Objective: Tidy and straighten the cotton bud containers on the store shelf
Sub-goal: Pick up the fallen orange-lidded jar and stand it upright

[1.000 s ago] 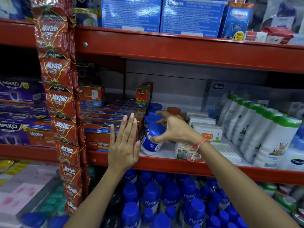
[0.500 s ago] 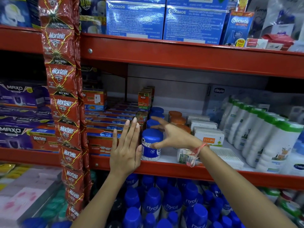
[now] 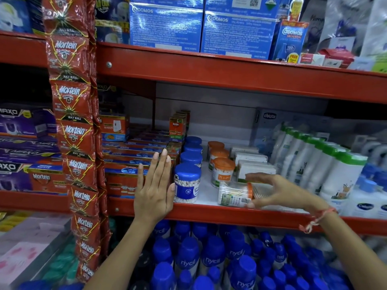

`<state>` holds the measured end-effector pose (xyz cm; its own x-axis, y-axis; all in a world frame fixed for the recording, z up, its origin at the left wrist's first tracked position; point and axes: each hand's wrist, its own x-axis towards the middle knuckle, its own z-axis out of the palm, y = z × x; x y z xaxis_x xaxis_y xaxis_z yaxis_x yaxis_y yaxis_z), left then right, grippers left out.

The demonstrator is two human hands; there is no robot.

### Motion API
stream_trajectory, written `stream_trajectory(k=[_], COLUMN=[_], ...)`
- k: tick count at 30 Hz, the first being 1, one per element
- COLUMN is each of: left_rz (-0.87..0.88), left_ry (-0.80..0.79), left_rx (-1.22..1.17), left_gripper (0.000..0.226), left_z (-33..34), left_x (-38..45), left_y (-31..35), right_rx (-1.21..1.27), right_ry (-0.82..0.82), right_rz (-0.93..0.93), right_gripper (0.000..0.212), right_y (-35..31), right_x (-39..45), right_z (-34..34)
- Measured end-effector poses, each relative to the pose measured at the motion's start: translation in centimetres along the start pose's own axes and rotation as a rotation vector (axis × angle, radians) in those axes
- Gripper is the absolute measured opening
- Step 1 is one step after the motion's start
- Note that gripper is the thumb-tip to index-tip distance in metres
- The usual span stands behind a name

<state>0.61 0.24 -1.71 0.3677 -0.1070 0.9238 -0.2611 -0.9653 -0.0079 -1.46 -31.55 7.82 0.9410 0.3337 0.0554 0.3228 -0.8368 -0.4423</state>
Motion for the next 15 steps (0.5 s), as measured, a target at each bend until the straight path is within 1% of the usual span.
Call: stream_trajectory(k=[3,8,15], left_rz=[0.003,0.003,0.002], left_ry=[0.004,0.001,-0.004], left_rx=[-0.006,-0.006,0.000], left_gripper=[0.056,0.056,0.057], left_z=[-0.1,-0.1,0.0], left_x=[0.0,0.0,-0.1], left_y=[0.0,0.0,0.0], right_rx=[-0.043,-0.047,0.123], right_ry=[0.008,0.013,0.032], right_rz=[0.005,0.012,-0.050], right_gripper=[0.093,0.096,0.086], right_y=[0.4,0.5,-1.0], right_x=[0.0,0.5,1.8], right_z=[0.3,0.2,-1.2])
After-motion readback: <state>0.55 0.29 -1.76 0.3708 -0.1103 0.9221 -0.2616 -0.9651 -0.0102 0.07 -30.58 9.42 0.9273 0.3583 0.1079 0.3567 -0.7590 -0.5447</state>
